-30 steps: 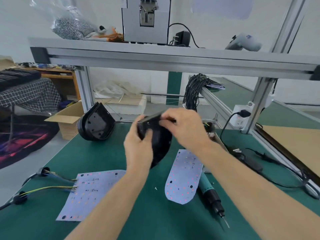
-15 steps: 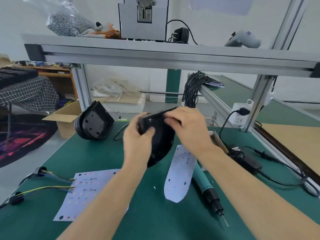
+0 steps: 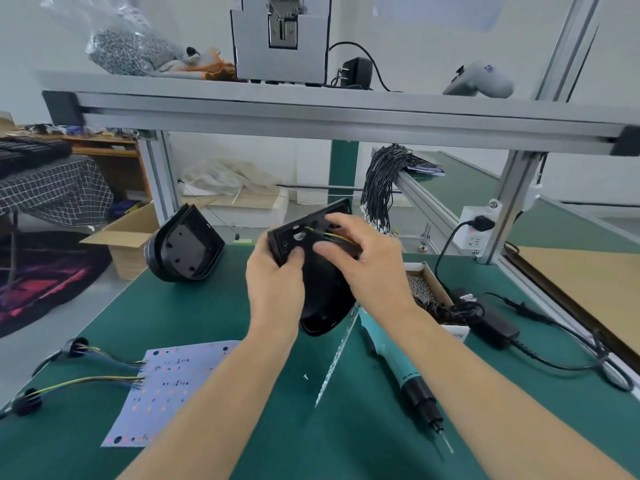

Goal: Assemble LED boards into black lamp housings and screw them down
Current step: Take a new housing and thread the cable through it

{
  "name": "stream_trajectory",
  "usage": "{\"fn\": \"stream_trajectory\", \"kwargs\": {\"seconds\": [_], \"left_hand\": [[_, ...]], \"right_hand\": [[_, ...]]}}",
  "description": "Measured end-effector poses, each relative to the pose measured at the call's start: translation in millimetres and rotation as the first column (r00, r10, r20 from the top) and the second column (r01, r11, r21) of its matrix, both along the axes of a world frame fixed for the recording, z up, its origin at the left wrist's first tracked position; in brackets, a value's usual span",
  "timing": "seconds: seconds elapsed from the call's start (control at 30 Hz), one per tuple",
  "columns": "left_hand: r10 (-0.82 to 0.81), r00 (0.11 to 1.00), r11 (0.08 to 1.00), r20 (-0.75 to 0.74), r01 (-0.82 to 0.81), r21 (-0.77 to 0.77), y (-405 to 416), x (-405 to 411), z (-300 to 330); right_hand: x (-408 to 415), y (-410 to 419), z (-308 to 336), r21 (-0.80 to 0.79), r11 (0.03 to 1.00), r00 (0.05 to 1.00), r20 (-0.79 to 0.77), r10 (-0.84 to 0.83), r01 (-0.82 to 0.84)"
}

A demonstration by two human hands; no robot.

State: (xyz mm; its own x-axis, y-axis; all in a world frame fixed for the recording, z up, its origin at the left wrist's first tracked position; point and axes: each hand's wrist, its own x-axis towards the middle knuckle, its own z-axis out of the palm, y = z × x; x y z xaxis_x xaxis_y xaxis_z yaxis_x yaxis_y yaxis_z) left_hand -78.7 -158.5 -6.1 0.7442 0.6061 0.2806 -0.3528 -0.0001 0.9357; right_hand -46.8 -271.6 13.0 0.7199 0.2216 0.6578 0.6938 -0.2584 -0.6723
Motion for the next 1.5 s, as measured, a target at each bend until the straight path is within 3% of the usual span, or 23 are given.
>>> {"fn": "stream_trajectory", "kwargs": {"seconds": [0.1,0.2,0.4,0.53,0.67,0.83,0.9,0.97,1.07,1.2,1.3,1.4,1.5], "left_hand": [[-0.009,1.0,0.998,0.008,0.009,0.064,-8,-1,0],[-0.069,0.998,0.998,-0.005,0.069,-0.001,-12,1,-1],[-0.03,0.999,0.999,-0.042,0.031,0.042,-10,-2,-13],[-0.03,0.999,0.986,-0.012,0.031,0.162,-8,-6,-16],[-0.012,1.0,0.976,0.027,0.006,0.216,-8,-10,-12],[-0.055,0.997,0.995,0.06,0.05,0.086,-20,-7,-7],[-0.013,1.0,0.986,0.024,0.009,0.166,-16,-4,-7],[0.023,1.0,0.978,0.002,-0.023,0.209,-9,-3,-8],[0.049,0.999,0.991,0.003,-0.049,0.126,-1,0,-4],[0.032,0.999,0.994,0.008,-0.033,0.107,2,2,-5],[-0.003,1.0,0.996,0.03,0.0,0.084,3,-1,-6],[-0.001,1.0,0.997,0.029,-0.001,0.073,10,0,-8],[-0.008,1.0,0.996,0.007,0.007,0.084,7,-6,-15]], "right_hand": [[1,7,2,-0.11,0.991,0.993,0.093,-0.066,0.076],[4,13,2,-0.228,0.957,0.978,0.141,-0.151,0.181],[8,16,14,-0.314,0.936,0.982,-0.043,-0.183,0.16],[8,18,20,-0.246,0.953,0.957,-0.18,-0.227,0.179],[3,21,17,-0.041,0.978,0.917,-0.341,-0.207,0.205],[3,40,17,0.15,0.94,0.901,-0.364,-0.236,0.307],[5,41,15,0.174,0.955,0.918,-0.361,-0.166,0.241],[6,34,11,0.132,0.982,0.94,-0.333,-0.081,0.132],[5,27,7,0.077,0.997,0.967,-0.25,0.043,-0.024],[-3,29,3,0.08,0.994,0.994,-0.091,-0.068,0.075],[-7,37,-5,-0.034,0.997,0.997,0.034,-0.075,0.076],[-9,39,-11,-0.113,0.993,0.998,0.049,-0.035,0.041],[-4,37,-15,-0.322,0.919,0.973,0.127,-0.194,0.226]]}}
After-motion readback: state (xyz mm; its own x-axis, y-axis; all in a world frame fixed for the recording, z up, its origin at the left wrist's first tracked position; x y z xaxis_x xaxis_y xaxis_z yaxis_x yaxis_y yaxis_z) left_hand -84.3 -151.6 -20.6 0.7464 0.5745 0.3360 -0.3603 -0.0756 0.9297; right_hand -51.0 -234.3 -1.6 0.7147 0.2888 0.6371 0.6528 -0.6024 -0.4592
